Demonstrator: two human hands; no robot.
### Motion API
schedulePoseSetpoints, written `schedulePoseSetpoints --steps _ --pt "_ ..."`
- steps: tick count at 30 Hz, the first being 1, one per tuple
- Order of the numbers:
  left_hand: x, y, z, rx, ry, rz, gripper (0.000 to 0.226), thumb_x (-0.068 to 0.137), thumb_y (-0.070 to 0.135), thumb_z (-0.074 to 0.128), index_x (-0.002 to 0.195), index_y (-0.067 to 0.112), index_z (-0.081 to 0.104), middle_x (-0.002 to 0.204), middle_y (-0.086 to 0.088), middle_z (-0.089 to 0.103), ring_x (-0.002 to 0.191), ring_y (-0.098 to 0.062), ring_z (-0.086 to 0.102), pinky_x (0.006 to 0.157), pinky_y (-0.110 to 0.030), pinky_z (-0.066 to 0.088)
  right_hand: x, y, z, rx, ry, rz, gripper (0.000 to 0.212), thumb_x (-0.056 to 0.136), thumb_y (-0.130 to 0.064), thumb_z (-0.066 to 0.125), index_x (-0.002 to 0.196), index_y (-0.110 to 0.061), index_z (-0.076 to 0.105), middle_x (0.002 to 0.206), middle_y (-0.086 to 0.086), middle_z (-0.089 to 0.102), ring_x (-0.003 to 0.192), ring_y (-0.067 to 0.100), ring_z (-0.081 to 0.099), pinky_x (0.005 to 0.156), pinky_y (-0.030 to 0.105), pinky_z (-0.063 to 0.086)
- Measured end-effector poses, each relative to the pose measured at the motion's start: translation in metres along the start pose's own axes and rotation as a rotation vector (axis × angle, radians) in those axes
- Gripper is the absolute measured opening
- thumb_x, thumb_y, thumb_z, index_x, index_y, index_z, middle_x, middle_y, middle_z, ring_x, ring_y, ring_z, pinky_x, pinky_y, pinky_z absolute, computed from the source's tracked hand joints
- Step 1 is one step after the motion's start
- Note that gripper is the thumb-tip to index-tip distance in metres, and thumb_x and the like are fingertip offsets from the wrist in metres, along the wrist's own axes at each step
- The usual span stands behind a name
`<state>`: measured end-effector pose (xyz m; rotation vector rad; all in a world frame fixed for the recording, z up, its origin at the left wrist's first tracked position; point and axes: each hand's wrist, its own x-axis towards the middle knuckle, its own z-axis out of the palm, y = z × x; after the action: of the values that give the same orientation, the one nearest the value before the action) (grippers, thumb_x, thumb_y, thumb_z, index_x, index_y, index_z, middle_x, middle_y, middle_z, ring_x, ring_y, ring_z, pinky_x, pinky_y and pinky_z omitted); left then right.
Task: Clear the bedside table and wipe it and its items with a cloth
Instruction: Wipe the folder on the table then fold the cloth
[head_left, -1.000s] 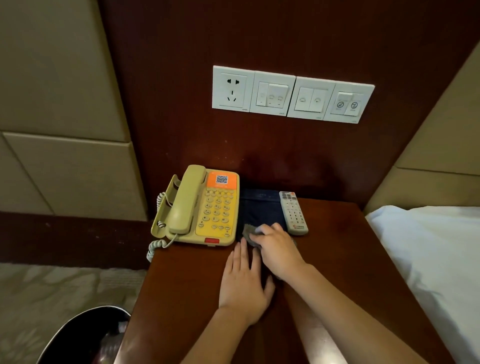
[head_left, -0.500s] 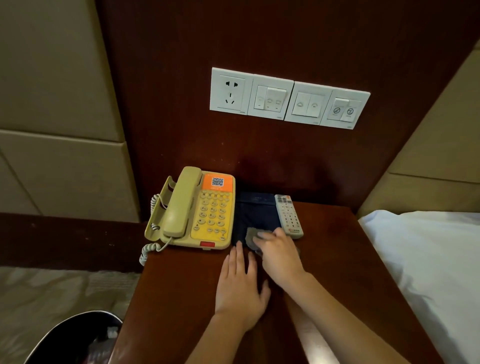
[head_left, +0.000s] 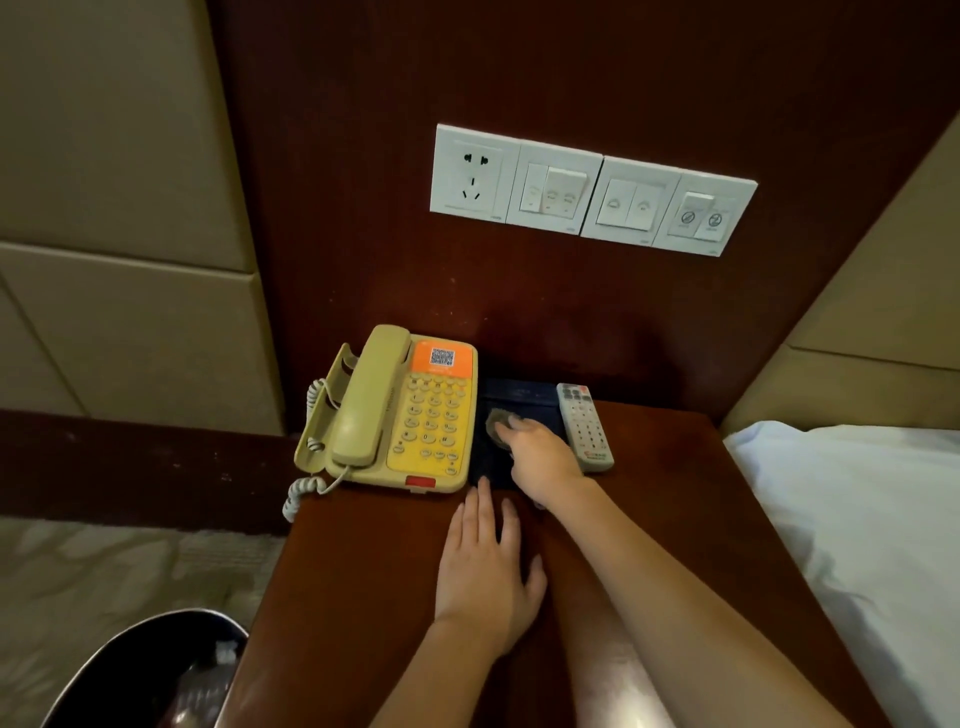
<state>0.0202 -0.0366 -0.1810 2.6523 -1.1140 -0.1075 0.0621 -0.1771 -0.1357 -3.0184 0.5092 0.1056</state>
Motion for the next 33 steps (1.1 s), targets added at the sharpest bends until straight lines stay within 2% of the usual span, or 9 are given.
schedulePoseSetpoints --steps 3,4,6,12,16,19,25,30,33 --pt "-0.001 0.000 -0.004 0.061 -0.013 0.050 0.081 0.082 0.052 0.004 0.151 0.010 0.015 0.156 -0.022 -0.003 0.146 -0.033 0.001 0.116 -0.040 0.002 -0.022 0.004 0.007 0.043 0.000 -0.101 0.058 0.093 -0.002 0.043 0.148 -0.020 0.031 0.156 0.001 0.025 0.144 0.018 0.019 0.116 0.032 0.023" --pt "-0.002 0.000 -0.003 0.049 -0.024 0.052 0.084 0.080 0.053 -0.002 0.152 0.011 0.007 0.156 -0.021 -0.010 0.146 -0.031 -0.007 0.115 -0.038 -0.006 -0.029 0.005 0.009 0.048 0.002 -0.133 0.056 0.095 -0.004 0.042 0.147 -0.021 0.031 0.156 -0.001 0.026 0.144 0.016 0.019 0.117 0.031 0.022" --pt "-0.002 -0.001 -0.001 0.058 0.017 0.072 0.086 0.078 0.053 -0.004 0.152 0.011 0.007 0.156 -0.021 -0.008 0.146 -0.032 -0.007 0.111 -0.037 -0.010 -0.040 0.007 0.011 0.032 -0.011 -0.185 0.053 0.097 -0.007 0.040 0.147 -0.022 0.032 0.156 -0.002 0.026 0.144 0.015 0.019 0.117 0.030 0.022" --pt "-0.002 0.000 -0.003 0.070 0.008 0.060 0.086 0.078 0.052 -0.004 0.152 0.010 0.009 0.156 -0.022 -0.010 0.146 -0.032 -0.006 0.113 -0.038 -0.007 -0.007 0.003 -0.001 -0.017 -0.051 -0.117 0.054 0.095 -0.007 0.042 0.147 -0.021 0.033 0.155 -0.001 0.027 0.142 0.019 0.025 0.112 0.037 0.031" --pt "0.000 -0.001 -0.008 0.085 -0.073 0.058 0.072 0.095 0.052 0.014 0.152 0.010 -0.001 0.155 -0.021 -0.017 0.146 -0.031 -0.011 0.118 -0.039 -0.003 0.031 -0.004 -0.009 -0.100 -0.093 0.000 0.048 0.091 -0.009 0.047 0.138 -0.018 0.045 0.138 0.009 0.050 0.120 0.030 0.051 0.093 0.040 0.048" --pt "0.001 -0.005 -0.013 0.126 -0.108 0.070 0.074 0.096 0.055 0.019 0.152 0.010 0.000 0.155 -0.022 -0.015 0.146 -0.032 -0.008 0.118 -0.039 0.002 0.041 -0.006 -0.014 -0.126 -0.104 0.020 0.044 0.091 -0.009 0.047 0.134 -0.016 0.048 0.127 0.013 0.057 0.113 0.031 0.056 0.082 0.037 0.048" --pt "0.000 -0.003 -0.022 0.164 -0.160 0.081 0.075 0.096 0.055 0.023 0.151 0.008 0.002 0.155 -0.025 -0.010 0.146 -0.034 -0.004 0.118 -0.040 0.005 0.015 0.001 -0.005 -0.106 -0.102 -0.096 0.057 0.093 -0.007 0.044 0.146 -0.023 0.035 0.154 -0.001 0.031 0.136 0.024 0.037 0.106 0.036 0.038" --pt "0.009 0.002 -0.024 0.250 -0.114 0.086 0.086 0.094 0.063 0.020 0.149 0.001 0.001 0.154 -0.023 0.008 0.143 -0.037 0.007 0.117 -0.041 0.011 -0.017 0.004 -0.002 -0.058 -0.039 -0.206 0.052 0.093 -0.010 0.043 0.143 -0.023 0.040 0.153 -0.002 0.033 0.140 0.017 0.032 0.110 0.037 0.035" --pt "0.018 0.006 -0.024 0.316 -0.107 0.081 0.087 0.093 0.066 0.018 0.148 0.000 0.012 0.149 -0.020 0.017 0.139 -0.037 0.013 0.115 -0.043 0.015 -0.013 0.003 -0.002 -0.040 -0.025 -0.219 0.051 0.094 -0.011 0.044 0.144 -0.021 0.040 0.152 -0.001 0.034 0.140 0.016 0.030 0.111 0.033 0.033"
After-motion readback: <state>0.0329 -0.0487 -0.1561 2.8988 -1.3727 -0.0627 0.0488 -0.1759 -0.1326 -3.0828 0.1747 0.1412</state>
